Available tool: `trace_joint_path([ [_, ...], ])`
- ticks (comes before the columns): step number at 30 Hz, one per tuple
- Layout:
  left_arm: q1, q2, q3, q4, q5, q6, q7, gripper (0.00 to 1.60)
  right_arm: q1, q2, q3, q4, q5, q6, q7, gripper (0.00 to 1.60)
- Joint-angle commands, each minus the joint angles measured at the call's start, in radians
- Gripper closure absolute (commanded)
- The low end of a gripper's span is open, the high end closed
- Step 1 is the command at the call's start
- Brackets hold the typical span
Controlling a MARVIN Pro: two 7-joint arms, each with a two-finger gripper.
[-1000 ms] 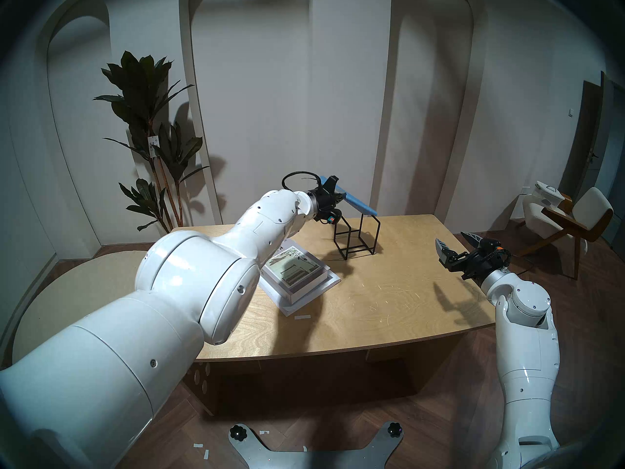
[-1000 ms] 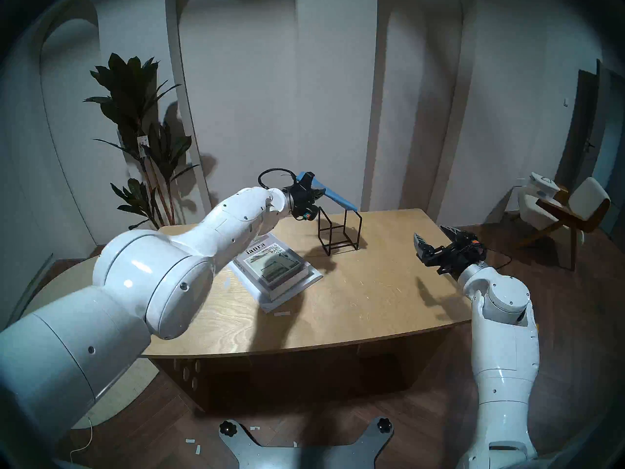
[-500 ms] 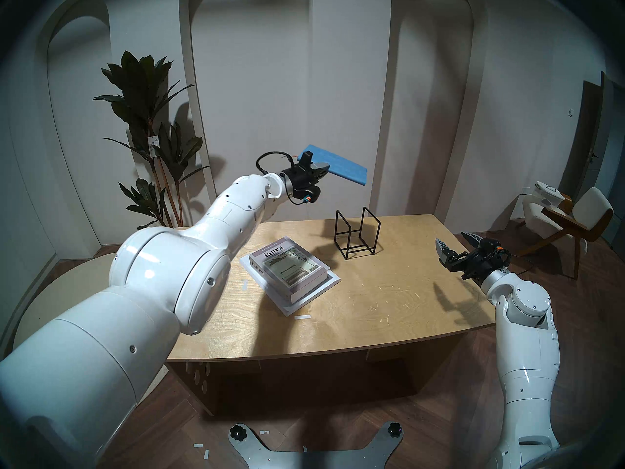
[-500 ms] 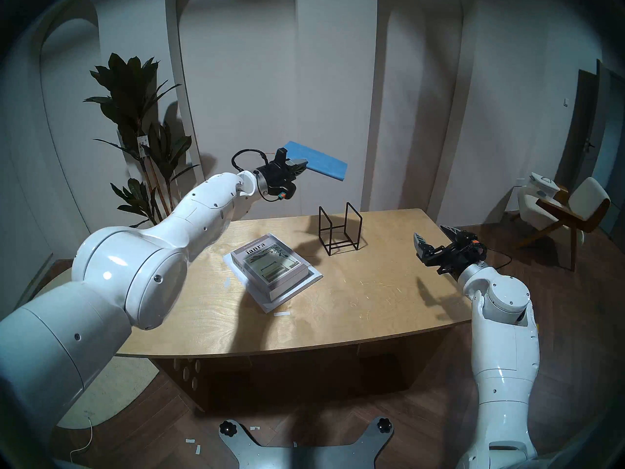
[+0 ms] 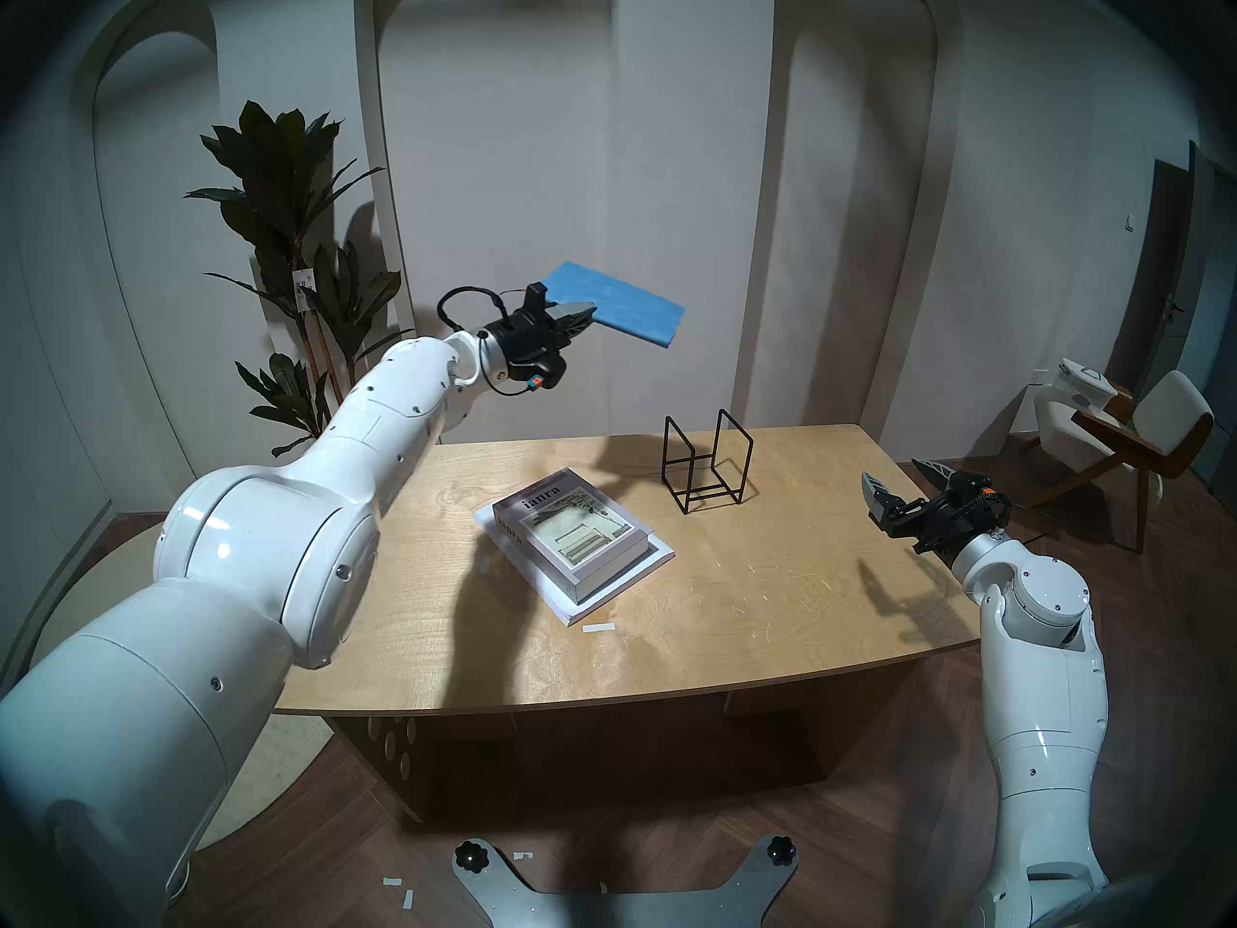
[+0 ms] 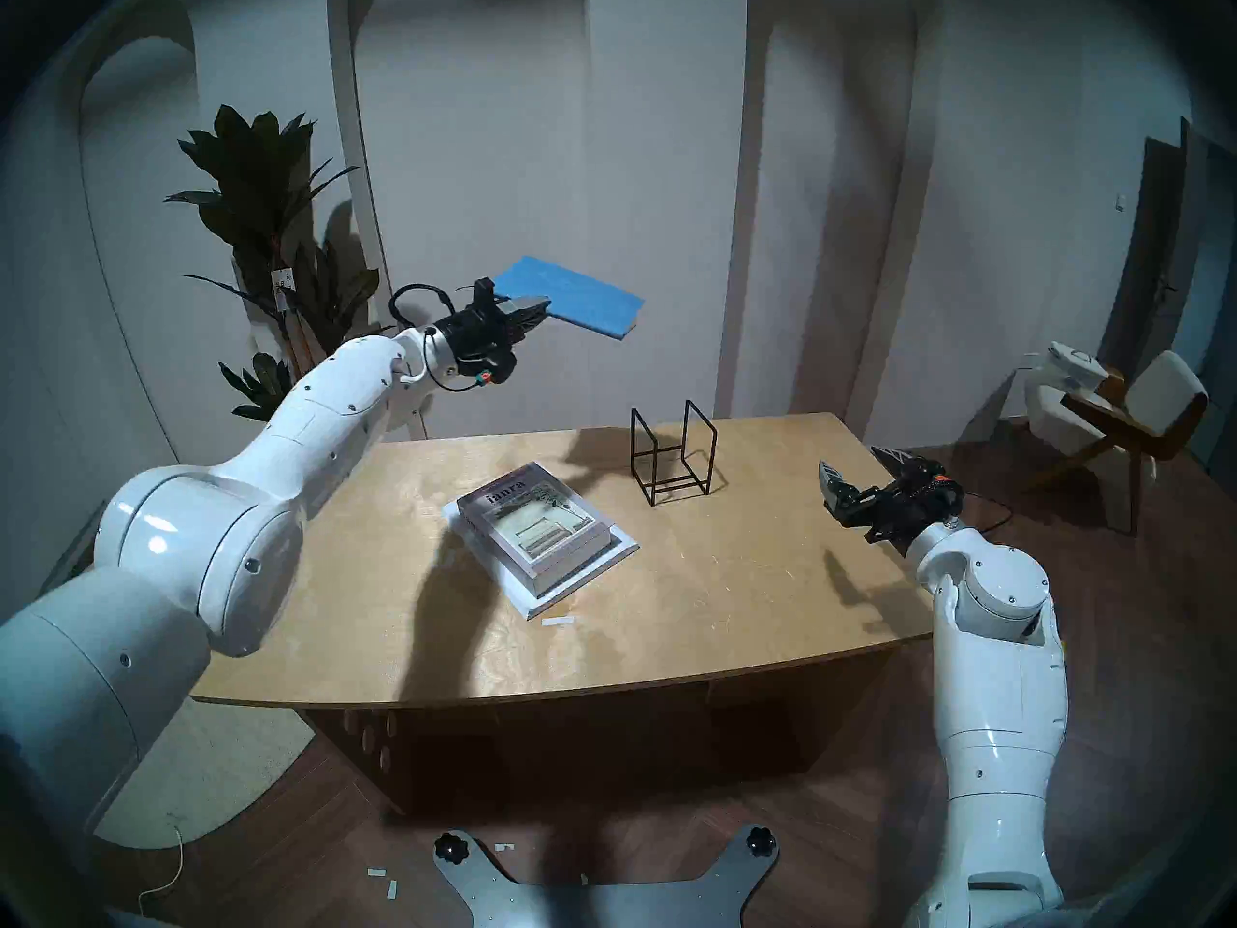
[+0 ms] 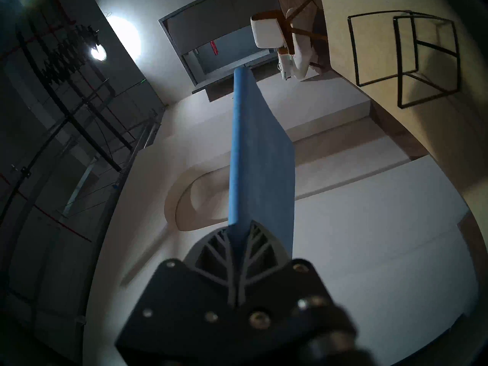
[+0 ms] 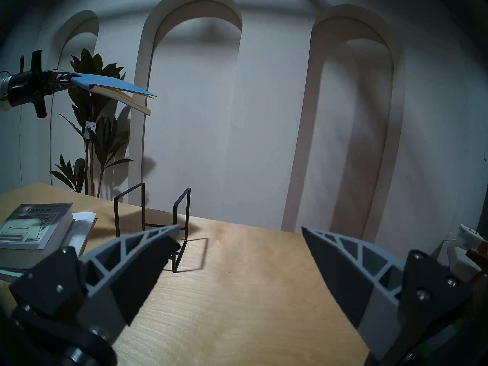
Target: Stack the books into one stack
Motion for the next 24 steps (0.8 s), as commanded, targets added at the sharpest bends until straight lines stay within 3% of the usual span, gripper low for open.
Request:
trace_joint_path([
  [1,0.03,0.09,-0.014,-0.069,-0.012,-0.068,0.056,1.6,0.01,0.002,0.001,-0.015,0.003,-0.006,0.0,0.0],
  [13,0.097,0.14,-0.025,-0.19,-0.03,-0.205,0.128,1.6,0.011,0.005,0.0,-0.011,0.003,-0.006,0.0,0.0],
  [24,0.2,0.207,-0.021,-0.31,-0.036,-0.205,0.158,1.6,0.012,0.007,-0.002,-0.009,0.004,-0.006,0.0,0.0],
])
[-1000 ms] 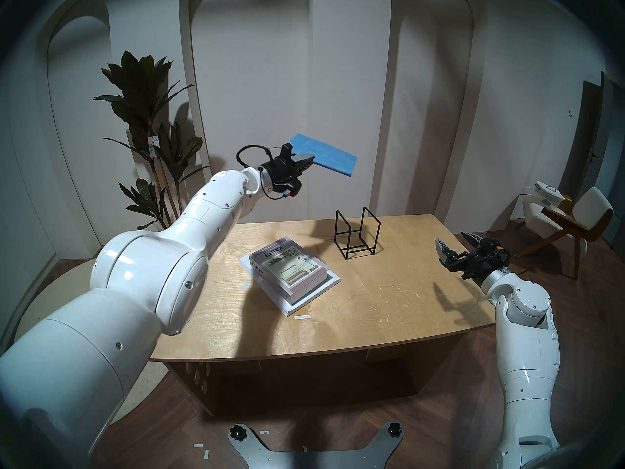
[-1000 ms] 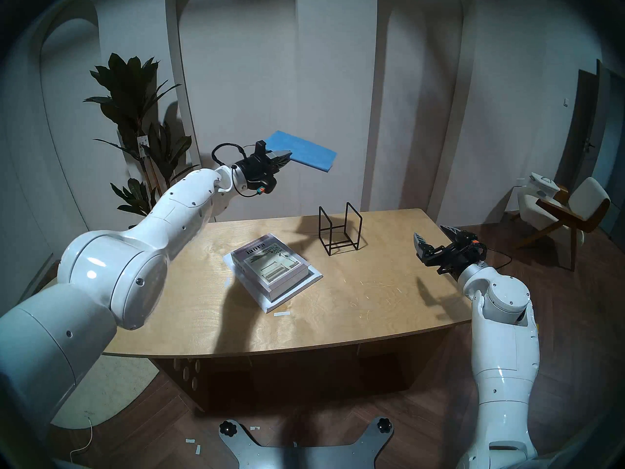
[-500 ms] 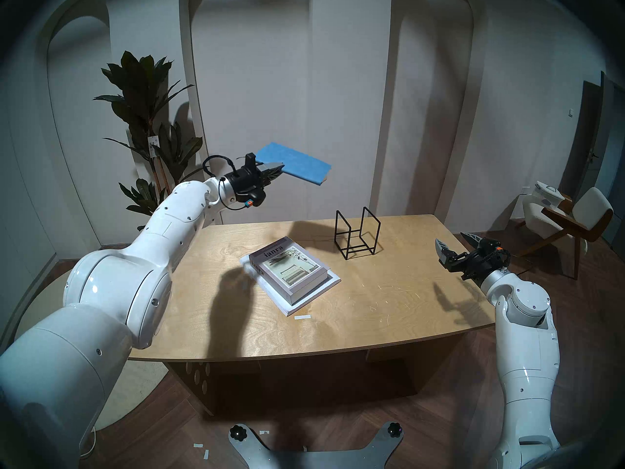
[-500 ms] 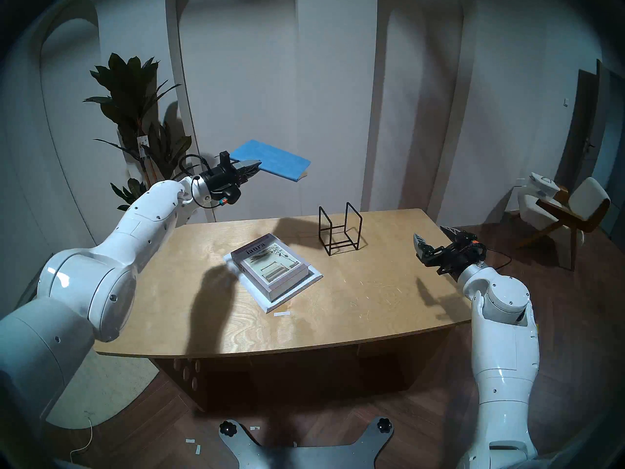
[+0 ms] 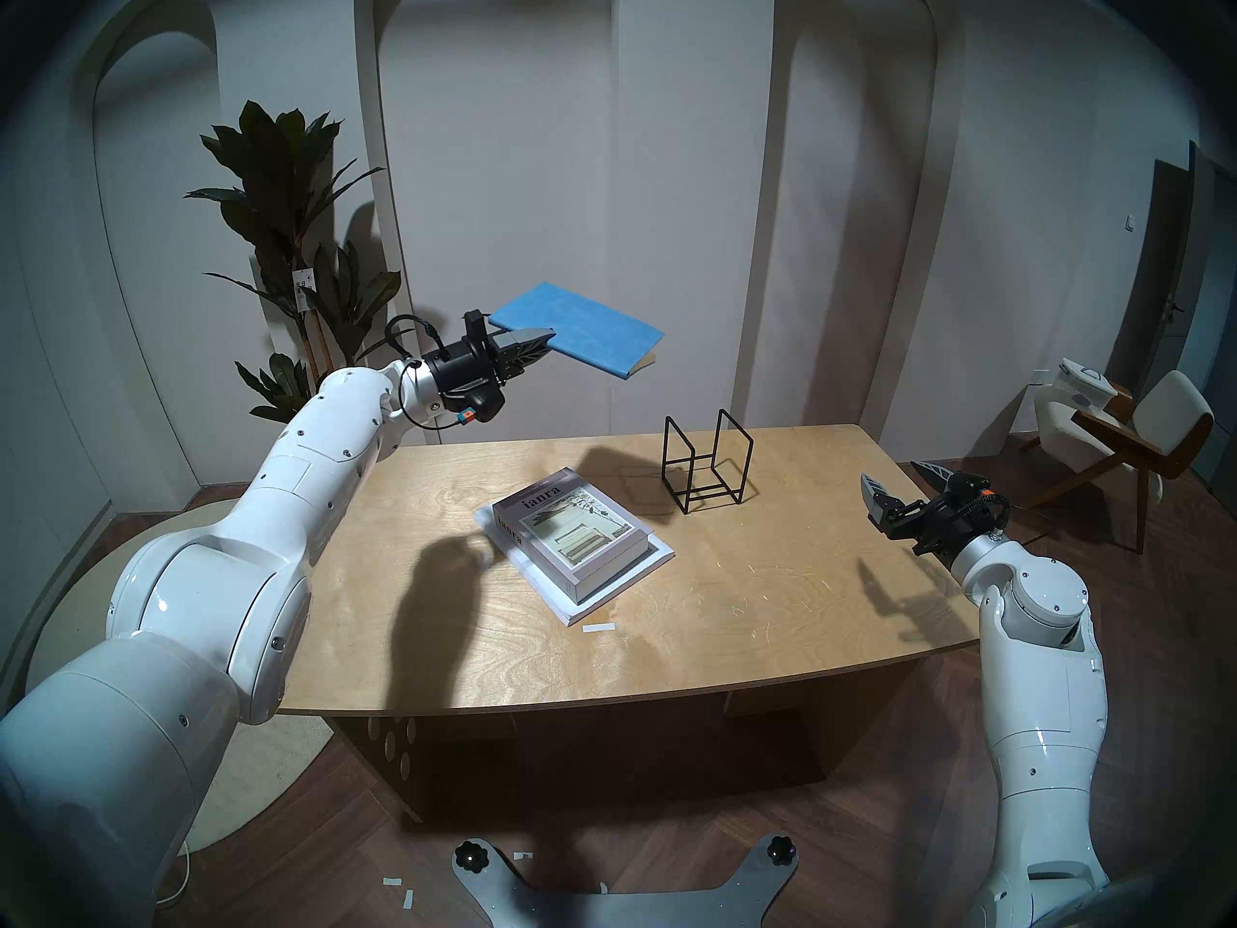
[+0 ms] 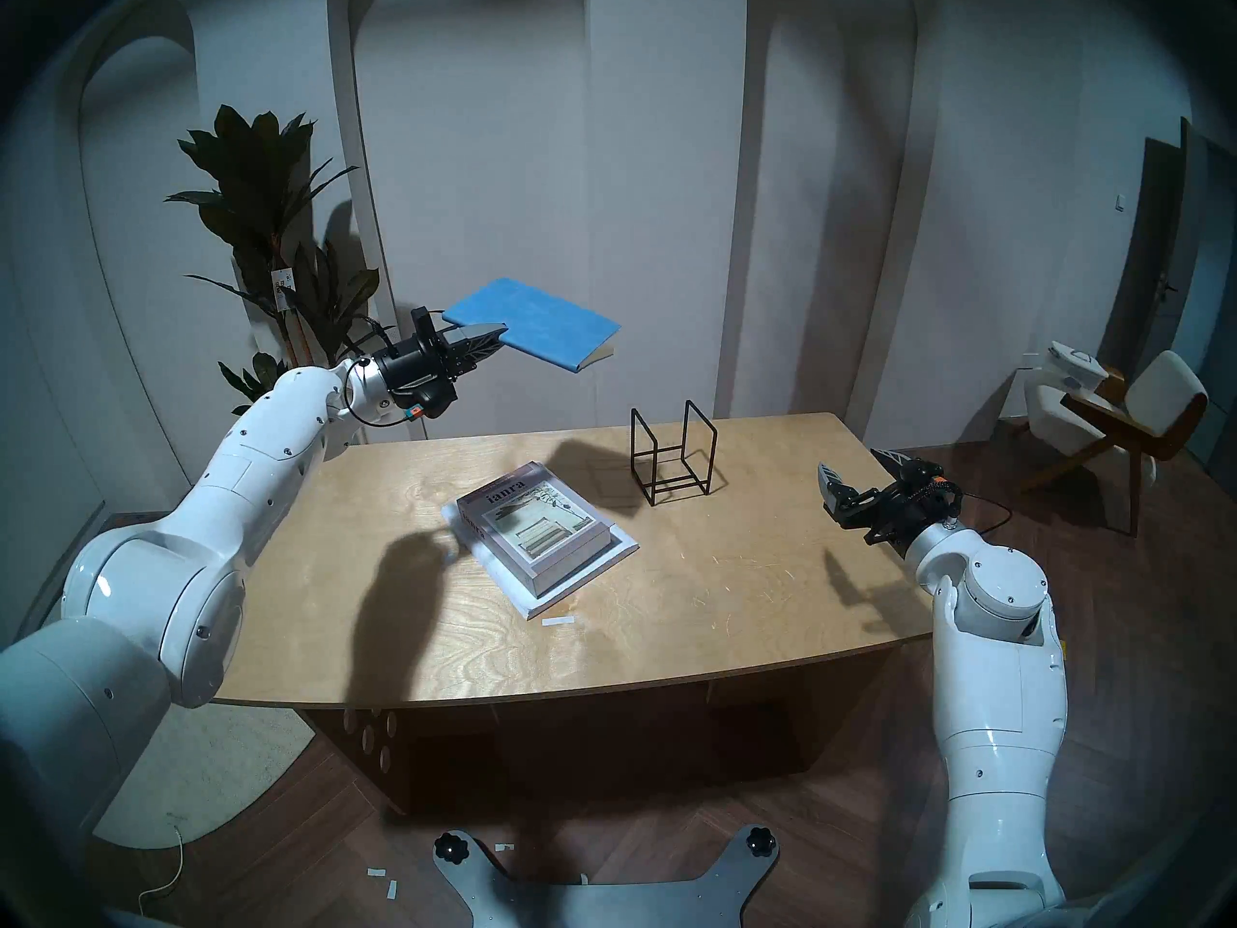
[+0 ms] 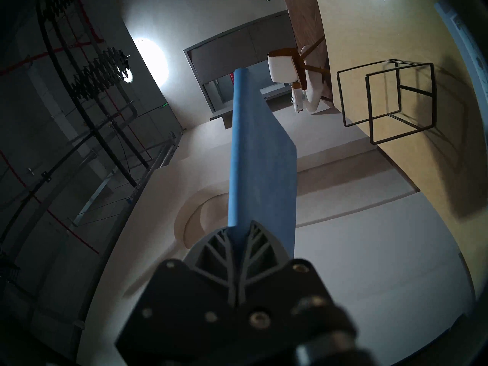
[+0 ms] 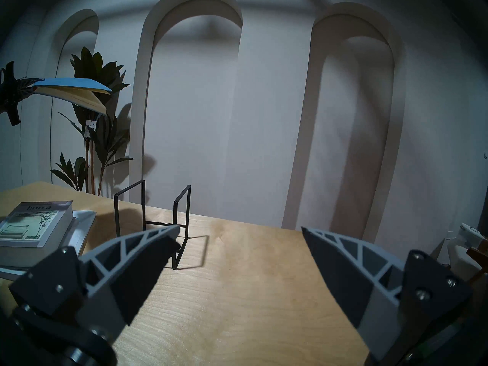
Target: Stack the books into one stack
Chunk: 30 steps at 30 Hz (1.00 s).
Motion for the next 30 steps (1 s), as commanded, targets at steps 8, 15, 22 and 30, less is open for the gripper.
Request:
trace_joint_path([
  [8,0.135,0.103,-0.006,-0.191,-0.026,0.002,0.055,1.6,0.012,0.004,0.001,-0.018,0.004,-0.007,0.0,0.0],
  [15,0.232,0.139,0.001,-0.272,-0.039,0.002,0.07,1.6,0.012,0.005,0.0,-0.017,0.005,-0.007,0.0,0.0],
  [22,0.337,0.172,0.01,-0.381,-0.062,0.002,0.089,1.6,0.012,0.006,0.0,-0.017,0.005,-0.007,-0.001,0.0],
  [30,0.393,0.188,0.01,-0.46,-0.091,0.002,0.112,1.6,0.011,0.006,-0.001,-0.019,0.007,-0.008,-0.001,0.0],
])
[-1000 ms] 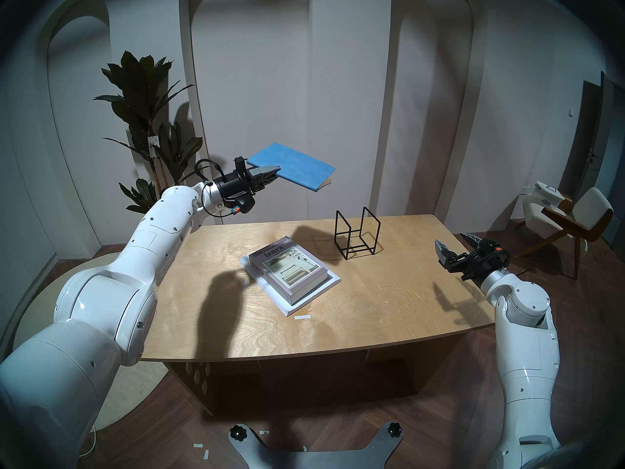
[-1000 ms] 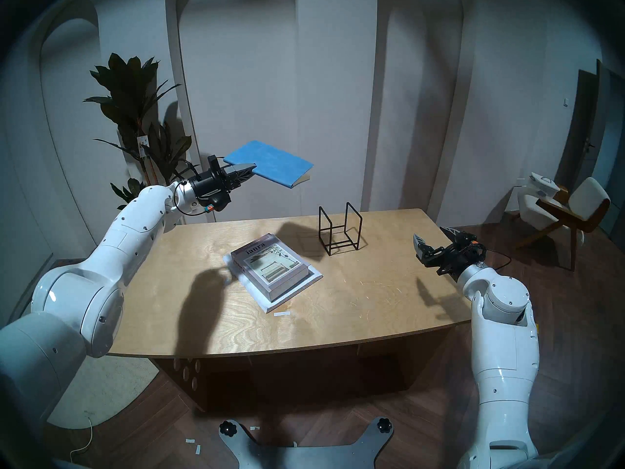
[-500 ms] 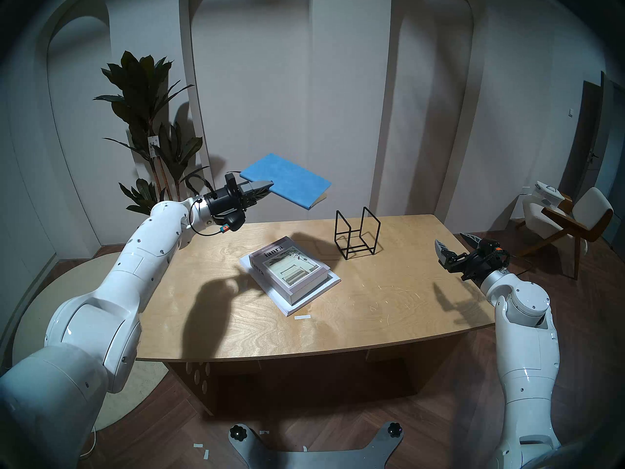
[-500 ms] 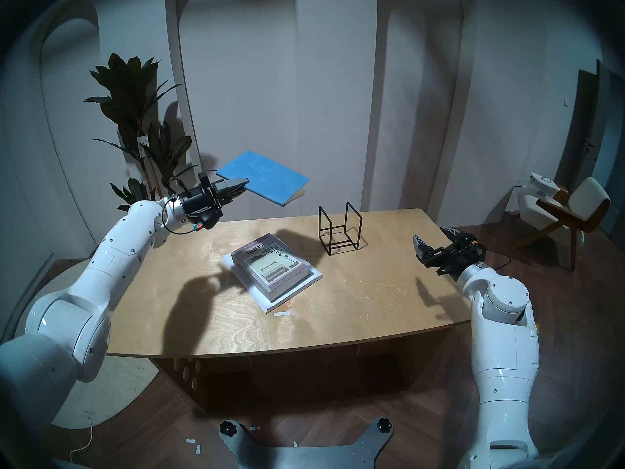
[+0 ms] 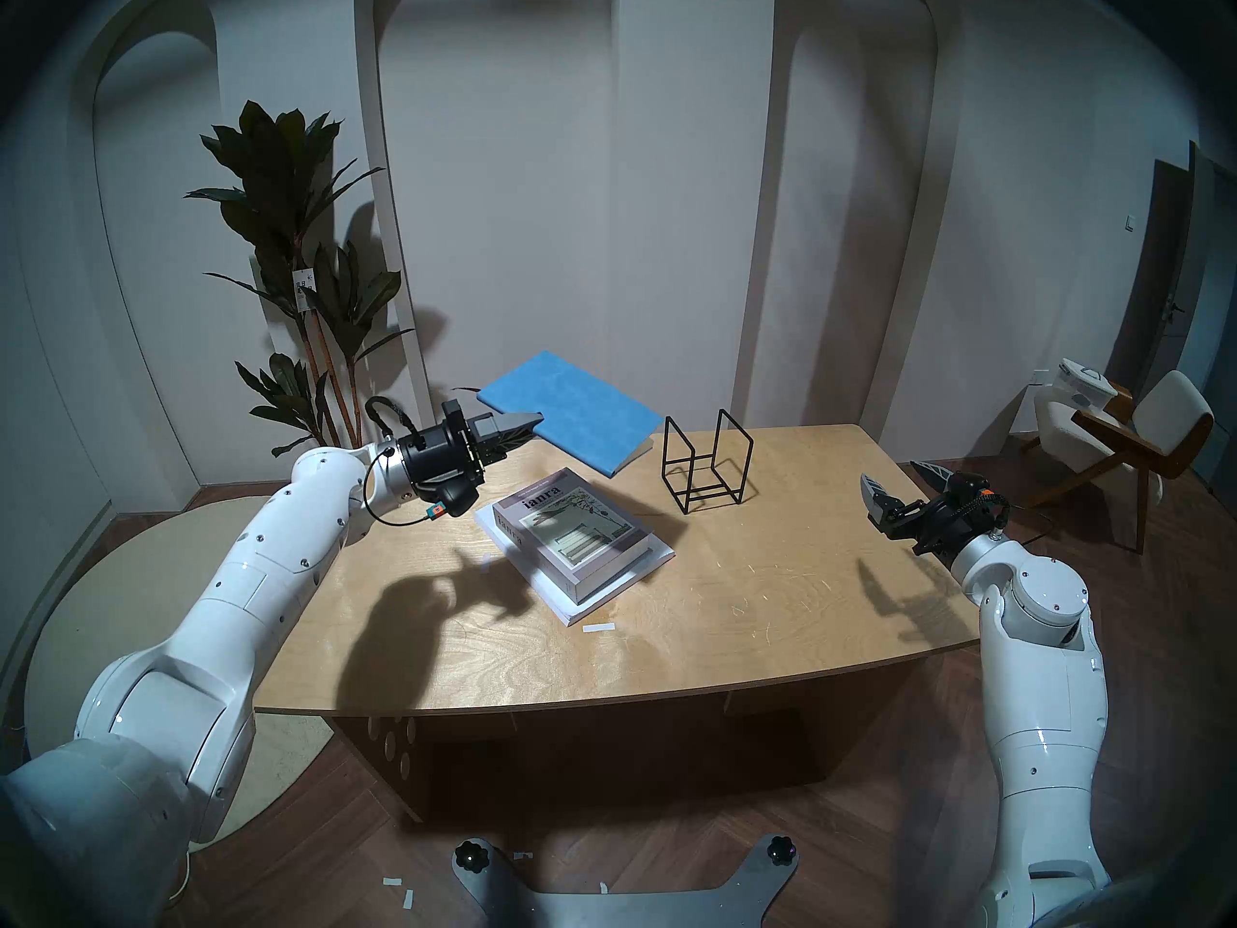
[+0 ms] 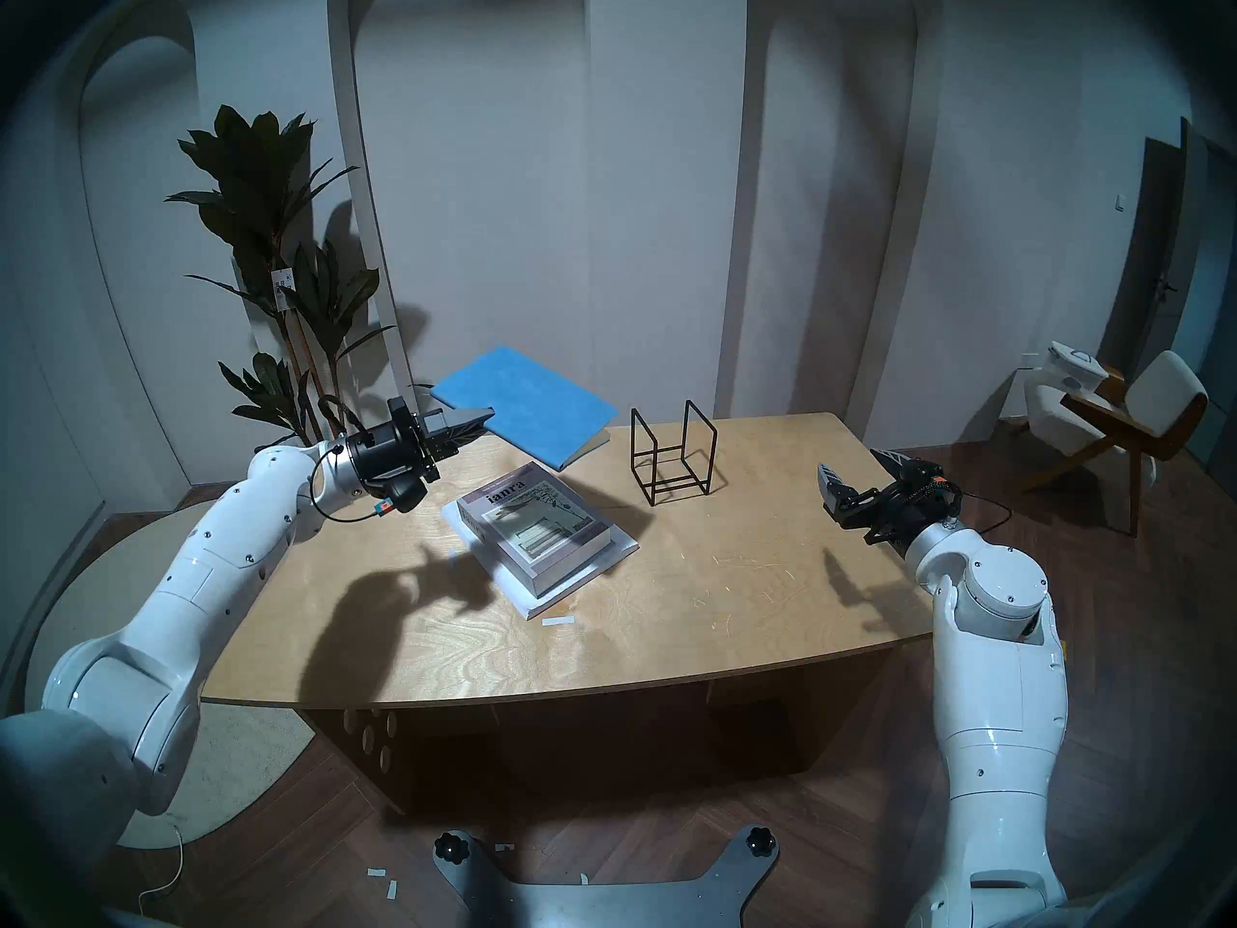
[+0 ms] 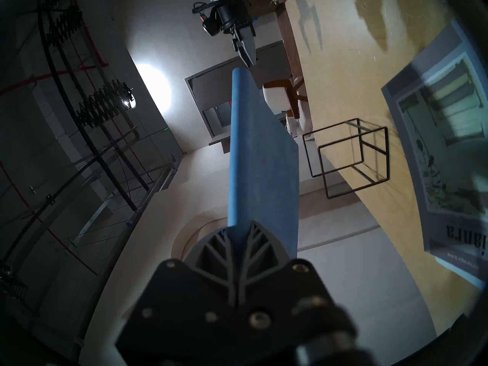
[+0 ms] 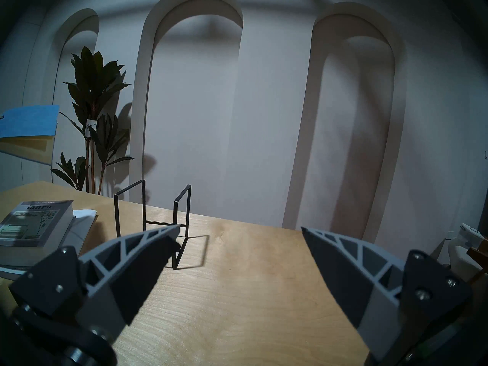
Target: Stack the books into one stack
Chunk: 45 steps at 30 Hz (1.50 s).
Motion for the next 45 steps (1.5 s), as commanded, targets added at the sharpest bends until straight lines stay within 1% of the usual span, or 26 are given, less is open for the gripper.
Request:
trace_joint_path([
  [1,0.046,0.026,-0.009,-0.114,-0.047,0.002,0.041,1.6,0.01,0.001,0.002,-0.021,0.004,-0.008,0.0,0.0],
  [8,0.102,0.036,-0.009,-0.199,-0.08,0.002,0.038,1.6,0.009,0.001,0.003,-0.024,0.006,-0.009,0.0,0.0],
  [12,0.137,0.045,-0.02,-0.254,-0.106,0.002,0.009,1.6,0.008,0.001,0.003,-0.026,0.006,-0.01,-0.001,0.0],
  [13,0.149,0.047,-0.028,-0.275,-0.115,0.002,-0.005,1.6,0.008,0.0,0.003,-0.027,0.007,-0.01,-0.001,0.0],
  [15,0.157,0.041,-0.04,-0.288,-0.134,0.002,-0.035,1.6,0.007,0.0,0.003,-0.029,0.007,-0.011,-0.002,0.0],
  [17,0.167,0.034,-0.057,-0.311,-0.154,0.002,-0.082,1.6,0.006,-0.001,0.004,-0.03,0.008,-0.011,-0.002,0.0],
  [28,0.123,-0.062,-0.103,-0.266,-0.248,0.079,-0.329,1.6,0.003,-0.002,0.004,-0.034,0.009,-0.013,-0.004,0.0],
  [33,0.141,-0.071,-0.116,-0.283,-0.296,0.101,-0.441,1.6,0.001,-0.003,0.005,-0.037,0.009,-0.013,-0.006,0.0],
  [35,0.155,-0.07,-0.122,-0.293,-0.314,0.123,-0.492,1.6,0.0,-0.003,0.005,-0.039,0.009,-0.014,-0.007,0.0],
  [36,0.159,-0.075,-0.13,-0.289,-0.33,0.133,-0.527,1.6,0.0,-0.003,0.005,-0.039,0.009,-0.014,-0.008,0.0],
  [37,0.158,-0.076,-0.131,-0.281,-0.334,0.144,-0.533,1.6,0.0,-0.004,0.005,-0.04,0.009,-0.014,-0.008,0.0],
  [38,0.157,-0.078,-0.136,-0.277,-0.345,0.158,-0.563,1.6,-0.001,-0.004,0.005,-0.04,0.009,-0.014,-0.008,0.0],
  [40,0.153,-0.086,-0.147,-0.268,-0.37,0.171,-0.617,1.6,-0.001,-0.004,0.005,-0.041,0.009,-0.014,-0.009,0.0],
  [43,0.149,-0.093,-0.158,-0.259,-0.395,0.186,-0.674,1.6,-0.002,-0.004,0.005,-0.042,0.01,-0.014,-0.01,0.0],
  [44,0.15,-0.096,-0.164,-0.263,-0.408,0.19,-0.707,1.6,-0.002,-0.004,0.005,-0.042,0.009,-0.014,-0.01,0.0],
  [45,0.15,-0.097,-0.166,-0.262,-0.412,0.193,-0.718,1.6,-0.002,-0.004,0.005,-0.042,0.009,-0.014,-0.01,0.0],
])
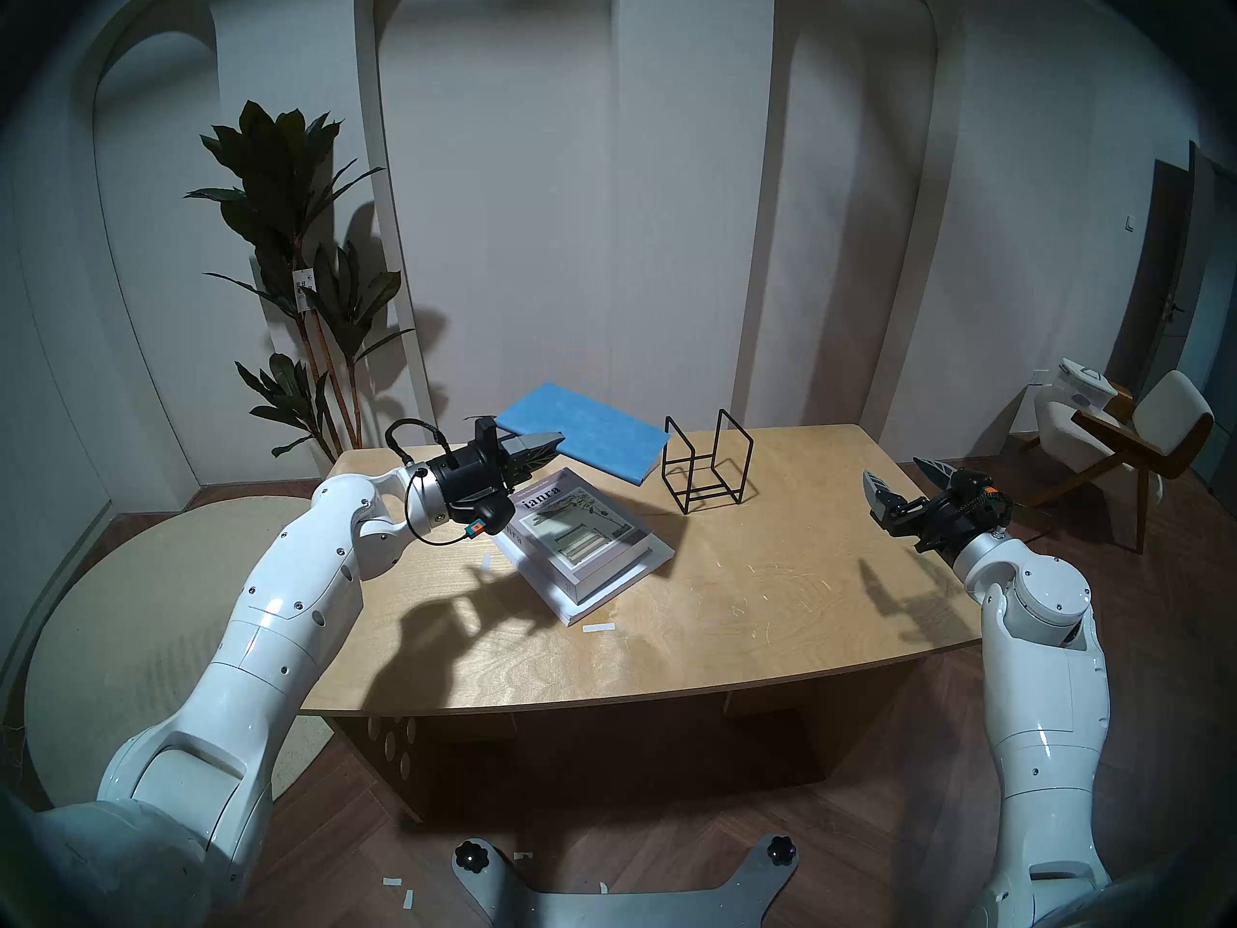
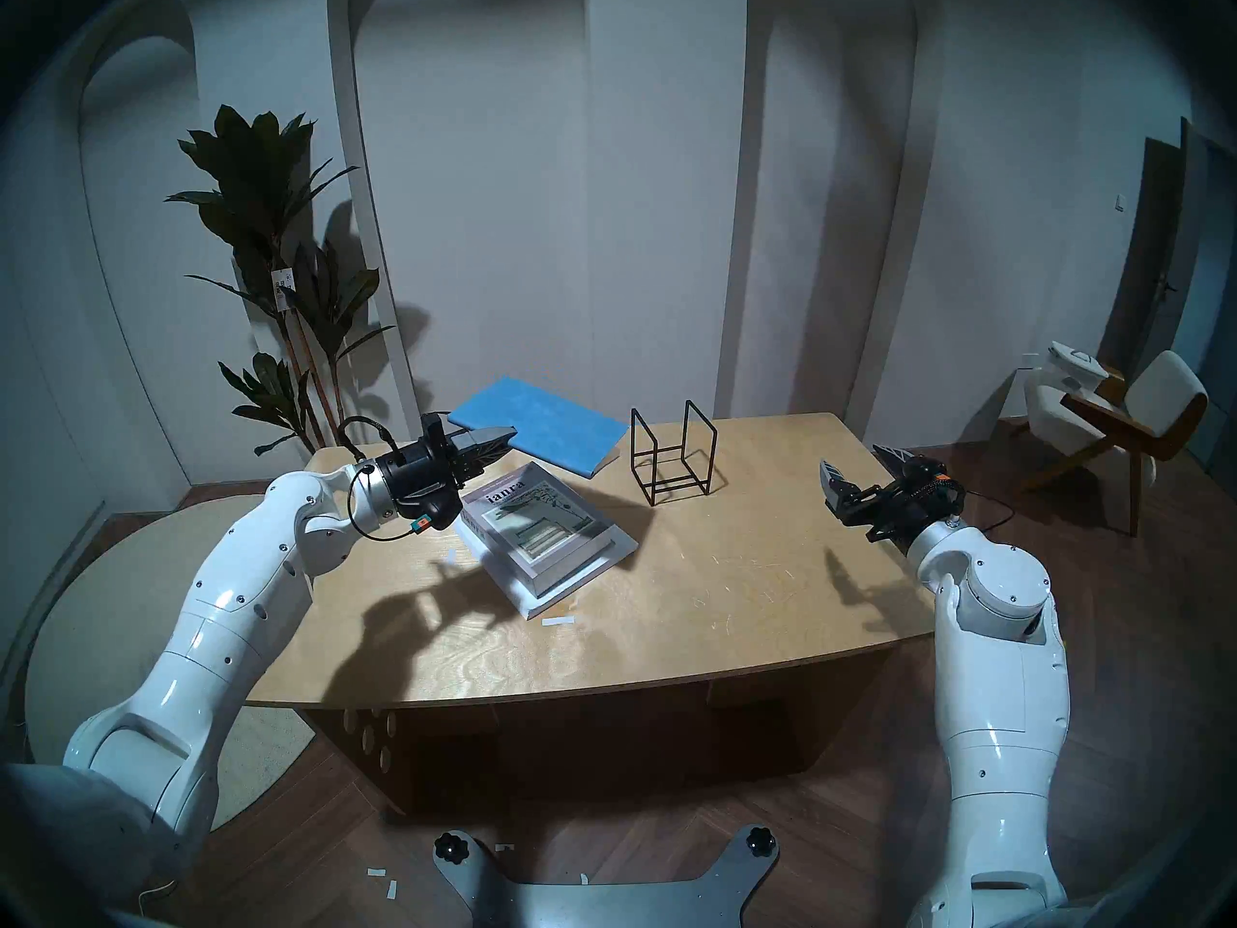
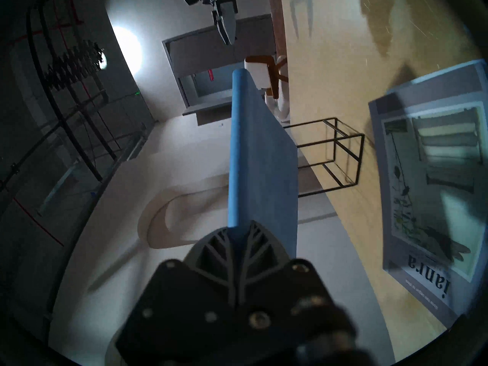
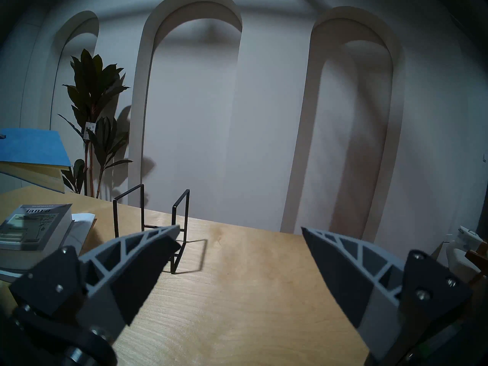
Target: Stack the books into one stack
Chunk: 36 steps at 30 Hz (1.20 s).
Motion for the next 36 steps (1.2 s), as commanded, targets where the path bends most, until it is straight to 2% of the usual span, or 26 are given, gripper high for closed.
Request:
trace_joint_path([
  [1,-0.025,-0.024,-0.043,-0.011,-0.078,0.04,-0.11,1.6,0.003,-0.004,0.002,-0.027,0.003,-0.009,-0.003,0.0],
  [8,0.012,0.001,-0.06,-0.044,-0.114,0.022,-0.177,1.6,0.002,-0.004,0.002,-0.028,0.003,-0.009,-0.004,0.0],
  [13,0.046,0.023,-0.064,-0.063,-0.111,0.008,-0.192,1.6,0.002,-0.004,0.002,-0.028,0.003,-0.009,-0.004,0.0],
  [22,0.025,0.003,-0.057,-0.002,-0.086,0.013,-0.173,1.6,0.002,-0.004,0.002,-0.028,0.003,-0.009,-0.005,0.0],
  [28,-0.015,-0.025,-0.049,0.043,-0.08,0.02,-0.168,1.6,0.002,-0.003,0.001,-0.027,0.003,-0.009,-0.004,0.0],
  [36,-0.034,-0.022,-0.03,0.08,-0.05,0.009,-0.157,1.6,0.002,-0.003,0.001,-0.027,0.003,-0.009,-0.005,0.0],
])
